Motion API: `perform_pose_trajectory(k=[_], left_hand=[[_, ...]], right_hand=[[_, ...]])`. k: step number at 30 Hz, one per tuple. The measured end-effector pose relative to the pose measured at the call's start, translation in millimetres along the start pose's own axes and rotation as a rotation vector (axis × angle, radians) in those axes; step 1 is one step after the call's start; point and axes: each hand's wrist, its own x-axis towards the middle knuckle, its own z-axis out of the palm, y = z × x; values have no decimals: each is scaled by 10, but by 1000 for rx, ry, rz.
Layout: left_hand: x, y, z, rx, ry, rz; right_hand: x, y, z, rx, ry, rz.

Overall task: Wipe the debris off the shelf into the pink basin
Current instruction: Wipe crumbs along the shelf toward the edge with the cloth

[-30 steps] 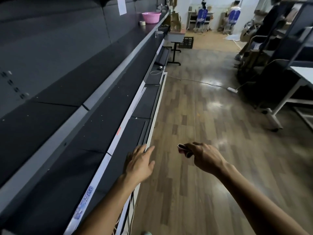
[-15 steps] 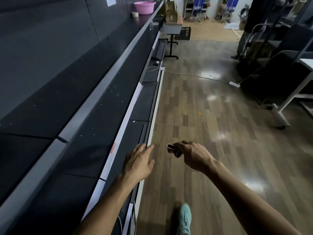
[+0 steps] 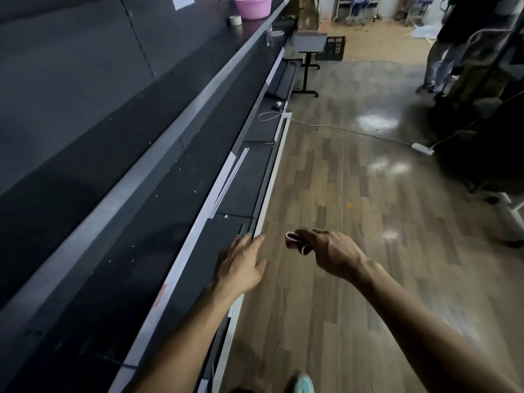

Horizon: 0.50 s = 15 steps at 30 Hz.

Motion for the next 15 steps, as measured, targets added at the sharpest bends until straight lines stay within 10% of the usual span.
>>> perform_pose_trajectory(k=[15], left_hand=[[2279, -116, -55, -32, -49, 87]], right_hand=[[1740, 1191, -122, -1, -36, 93]])
